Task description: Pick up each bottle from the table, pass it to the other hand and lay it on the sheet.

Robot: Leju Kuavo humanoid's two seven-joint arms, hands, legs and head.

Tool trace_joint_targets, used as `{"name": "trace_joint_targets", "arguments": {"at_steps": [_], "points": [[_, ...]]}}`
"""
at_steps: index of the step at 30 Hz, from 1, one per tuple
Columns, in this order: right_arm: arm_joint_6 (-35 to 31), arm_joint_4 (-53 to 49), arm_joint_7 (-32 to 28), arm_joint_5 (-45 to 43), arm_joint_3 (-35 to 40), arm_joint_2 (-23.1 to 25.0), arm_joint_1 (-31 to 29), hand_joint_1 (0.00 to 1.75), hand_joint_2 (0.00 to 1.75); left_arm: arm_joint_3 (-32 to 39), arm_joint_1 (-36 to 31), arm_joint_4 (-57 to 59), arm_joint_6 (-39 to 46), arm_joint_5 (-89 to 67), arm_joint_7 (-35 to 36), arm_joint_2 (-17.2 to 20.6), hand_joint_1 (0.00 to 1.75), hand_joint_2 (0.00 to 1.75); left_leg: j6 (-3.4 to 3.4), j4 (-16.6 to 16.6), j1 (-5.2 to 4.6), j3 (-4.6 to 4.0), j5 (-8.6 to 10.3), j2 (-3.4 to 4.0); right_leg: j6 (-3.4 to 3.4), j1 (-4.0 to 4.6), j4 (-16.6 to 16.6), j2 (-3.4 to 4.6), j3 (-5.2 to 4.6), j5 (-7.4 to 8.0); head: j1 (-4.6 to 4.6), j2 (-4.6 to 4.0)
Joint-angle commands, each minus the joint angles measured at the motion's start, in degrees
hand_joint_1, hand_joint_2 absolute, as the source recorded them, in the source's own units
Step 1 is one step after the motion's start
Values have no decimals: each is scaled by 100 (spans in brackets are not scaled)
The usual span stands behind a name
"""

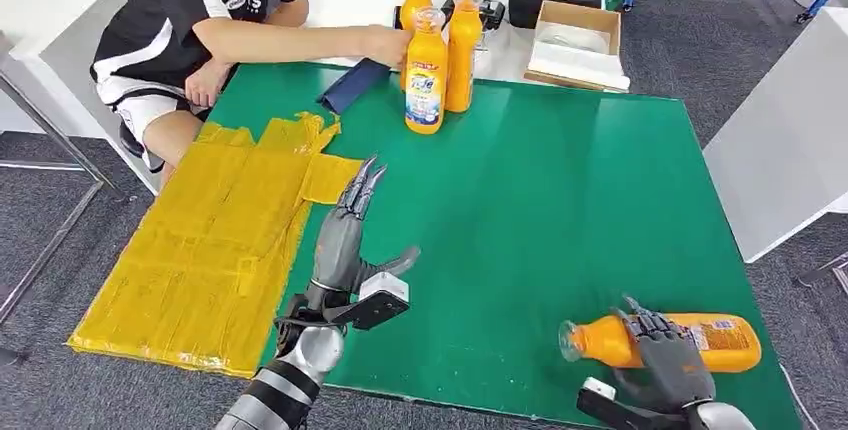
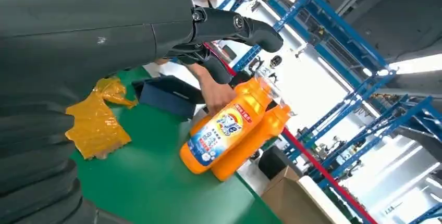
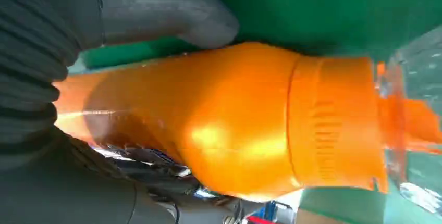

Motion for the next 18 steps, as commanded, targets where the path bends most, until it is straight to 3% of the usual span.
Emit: {"name": "trace_joint_targets", "arguments": {"at_steps": [1, 11, 12, 14, 15, 18], "points": [[14, 1284, 229, 220, 311, -100, -100, 175, 175, -59, -112, 186, -43, 56, -18, 93, 0, 175, -7, -4, 10, 1, 7, -30, -9, 9, -15, -16, 19, 0, 2, 0], [-482, 2014, 473, 743, 301, 149, -698, 175, 175, -38, -79, 123, -119, 110, -17, 76, 0, 175, -4, -10, 12, -6, 18, -29, 5, 9, -56, -4, 35, -1, 0, 2], [-791, 1983, 545, 870, 287, 227, -763, 175, 175, -30, -70, 110, -120, 104, 3, 66, 0, 175, 4, -7, 11, 3, 15, -22, 11, 9, -59, -6, 46, -7, 2, 0], [-1585, 1881, 643, 904, 95, 716, -1189, 175, 175, -9, -3, -4, -169, 59, 79, 26, 0, 175, 1, -10, 14, -16, 28, -35, 10, 11, -72, -12, 34, -6, 2, 0], [-2041, 1737, 603, 841, 12, 1026, -1443, 175, 175, -9, 54, -102, -209, -7, 155, 3, 0, 175, 13, -5, 15, -3, 23, -7, 15, 11, -74, 7, 42, -7, 4, 0], [-2327, 857, 92, -140, -124, 1657, -1771, 175, 175, -22, 171, -315, -443, -40, 229, -50, 0, 175, 3, -4, 9, -41, 33, 40, -1, 6, -61, 73, -7, 11, 4, 0]]}}
